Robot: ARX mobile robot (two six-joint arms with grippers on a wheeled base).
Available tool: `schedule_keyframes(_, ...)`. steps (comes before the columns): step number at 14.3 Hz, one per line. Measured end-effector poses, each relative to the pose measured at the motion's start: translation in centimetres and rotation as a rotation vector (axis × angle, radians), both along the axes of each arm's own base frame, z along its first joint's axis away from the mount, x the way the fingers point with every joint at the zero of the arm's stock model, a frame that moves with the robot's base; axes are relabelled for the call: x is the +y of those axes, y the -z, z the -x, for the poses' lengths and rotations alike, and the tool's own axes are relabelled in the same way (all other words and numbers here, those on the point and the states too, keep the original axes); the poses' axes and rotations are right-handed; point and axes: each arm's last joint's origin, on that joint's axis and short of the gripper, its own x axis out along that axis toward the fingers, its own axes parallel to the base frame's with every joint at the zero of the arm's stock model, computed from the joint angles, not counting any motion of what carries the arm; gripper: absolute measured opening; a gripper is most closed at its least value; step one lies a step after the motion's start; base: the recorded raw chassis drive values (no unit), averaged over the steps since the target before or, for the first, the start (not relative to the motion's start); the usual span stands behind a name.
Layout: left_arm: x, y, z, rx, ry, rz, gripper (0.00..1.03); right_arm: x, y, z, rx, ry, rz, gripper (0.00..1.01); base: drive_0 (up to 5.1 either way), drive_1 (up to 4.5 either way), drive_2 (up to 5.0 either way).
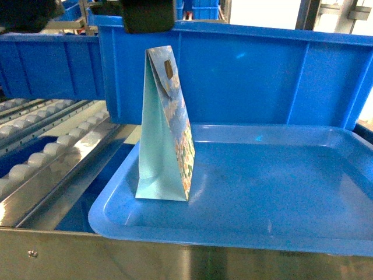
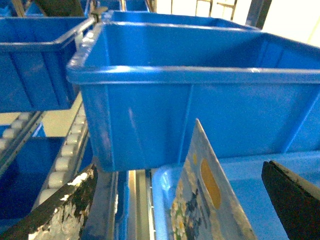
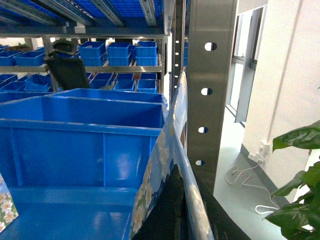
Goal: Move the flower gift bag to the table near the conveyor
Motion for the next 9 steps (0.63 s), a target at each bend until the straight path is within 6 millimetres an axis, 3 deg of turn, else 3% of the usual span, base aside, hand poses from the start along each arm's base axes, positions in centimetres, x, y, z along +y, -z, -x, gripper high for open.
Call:
schedule_keyframes(4, -3.2, 2.0, -1.2, 0.129, 0.048, -0.038, 0.98, 0.0, 0.0, 0.0, 0.000, 0.000, 0.000, 0.02, 0.0, 0.00, 0.0)
schedule_keyframes(9, -3.7, 3.8, -1.9, 0.207, 0.017, -0.092, 0.98, 0.0, 0.0, 0.0, 0.000, 0.000, 0.000, 0.02, 0.0, 0.00, 0.0)
